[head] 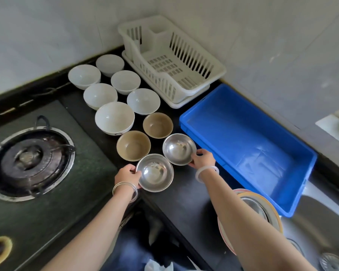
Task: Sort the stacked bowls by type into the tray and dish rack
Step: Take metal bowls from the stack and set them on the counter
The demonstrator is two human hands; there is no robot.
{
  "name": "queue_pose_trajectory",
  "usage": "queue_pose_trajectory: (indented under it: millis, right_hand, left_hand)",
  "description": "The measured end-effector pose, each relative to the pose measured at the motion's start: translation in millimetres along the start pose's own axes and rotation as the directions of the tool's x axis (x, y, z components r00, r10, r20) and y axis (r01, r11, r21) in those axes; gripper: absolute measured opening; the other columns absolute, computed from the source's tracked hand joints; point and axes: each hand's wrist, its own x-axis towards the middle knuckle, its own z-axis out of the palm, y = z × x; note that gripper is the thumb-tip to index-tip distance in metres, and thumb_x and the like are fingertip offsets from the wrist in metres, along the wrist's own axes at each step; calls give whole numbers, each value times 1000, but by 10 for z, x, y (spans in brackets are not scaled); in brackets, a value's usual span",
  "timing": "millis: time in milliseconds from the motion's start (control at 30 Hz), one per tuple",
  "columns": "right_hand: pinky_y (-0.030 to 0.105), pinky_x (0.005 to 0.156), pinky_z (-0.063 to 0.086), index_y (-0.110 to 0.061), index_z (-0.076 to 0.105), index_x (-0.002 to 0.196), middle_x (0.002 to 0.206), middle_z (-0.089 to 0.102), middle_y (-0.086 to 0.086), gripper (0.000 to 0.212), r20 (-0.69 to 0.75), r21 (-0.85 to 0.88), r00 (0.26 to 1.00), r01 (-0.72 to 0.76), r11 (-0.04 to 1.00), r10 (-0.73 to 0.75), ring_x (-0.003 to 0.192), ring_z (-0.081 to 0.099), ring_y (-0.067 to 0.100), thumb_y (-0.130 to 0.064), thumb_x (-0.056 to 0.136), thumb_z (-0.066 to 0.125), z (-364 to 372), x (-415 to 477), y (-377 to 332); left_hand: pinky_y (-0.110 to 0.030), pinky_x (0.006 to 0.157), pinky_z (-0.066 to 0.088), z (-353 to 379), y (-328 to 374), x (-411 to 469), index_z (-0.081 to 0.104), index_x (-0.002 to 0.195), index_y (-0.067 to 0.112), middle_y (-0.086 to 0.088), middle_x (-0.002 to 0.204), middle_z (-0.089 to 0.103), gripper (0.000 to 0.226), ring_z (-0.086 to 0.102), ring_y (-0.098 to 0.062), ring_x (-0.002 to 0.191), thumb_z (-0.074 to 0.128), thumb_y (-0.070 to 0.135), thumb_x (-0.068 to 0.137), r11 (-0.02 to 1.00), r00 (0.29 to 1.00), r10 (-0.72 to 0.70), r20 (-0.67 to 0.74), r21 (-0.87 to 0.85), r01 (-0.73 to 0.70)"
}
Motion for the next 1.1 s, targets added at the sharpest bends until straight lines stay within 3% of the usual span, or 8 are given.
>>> queue_pose_trajectory:
  millis: [133, 400, 600, 700, 833, 967, 1100]
  right_hand:
    - [29, 63, 59, -19, 55, 97, 81, 61, 2, 17, -1, 7, 1000, -12, 1000, 12, 72, 66, 17, -7, 86, 61, 34, 55, 23]
    - [25, 58, 56, -16, 57, 109, 93, 64, 6, 22, 20, 41, 1000, -18, 999, 17, 82, 66, 19, -12, 88, 62, 22, 42, 24]
    - [34, 73, 59, -14, 55, 118, 97, 67, 9, 27, 56, 19, 998, -35, 999, 34, 80, 70, 21, -21, 92, 57, -5, -22, 13]
    - [32, 73, 59, -13, 56, 119, 98, 68, 8, 28, 70, -23, 997, -16, 1000, 18, 78, 70, 18, -25, 94, 53, -59, -94, 7]
    - [37, 79, 58, -15, 62, 112, 89, 66, 0, 27, 35, -195, 994, 110, 975, -105, 74, 67, 15, -27, 94, 47, -218, -281, -38]
    - [47, 83, 54, -27, 59, 76, 87, 69, 6, 20, 7, -250, 960, 274, 929, -281, 80, 67, 27, -24, 90, 46, -528, -563, -77]
    - [31, 74, 47, -22, 67, 90, 91, 71, 1, 15, -151, -320, 927, 283, 904, -344, 87, 65, 24, -25, 90, 52, -1045, -776, 105]
  left_hand:
    - [-35, 64, 58, 3, 22, 28, 56, 70, 17, -11, 79, 62, 16, 62, -27, 74, 58, 9, 85, 999, 1000, -12, 0, -41, 12]
    - [-38, 69, 59, 6, 31, 19, 63, 84, 14, -12, 87, 65, 8, 63, -29, 77, 57, 9, 85, 999, 1000, 8, -16, -34, -9]
    - [-45, 86, 55, -19, 34, -15, 68, 99, 9, -11, 99, 70, 17, 65, -31, 95, 59, 10, 84, 997, 997, 70, -34, 26, -69]
    - [-44, 88, 53, -40, 44, -66, 68, 102, 9, -10, 99, 71, 22, 65, -32, 98, 56, 9, 84, 993, 993, 108, -51, 45, -106]
    - [-30, 89, 47, -71, 123, -159, 65, 112, 11, -6, 111, 69, 28, 61, -26, 109, 53, 12, 87, 963, 972, 214, -99, 190, -193]
    - [-25, 82, 42, -9, 266, -303, 63, 115, 14, -4, 116, 67, 28, 61, -22, 106, 52, 14, 88, 929, 949, 307, -69, 238, -283]
    - [-22, 80, 44, 308, 454, -511, 65, 111, 14, -3, 108, 69, 26, 63, -20, 97, 53, 13, 88, 891, 920, 386, 59, 235, -389]
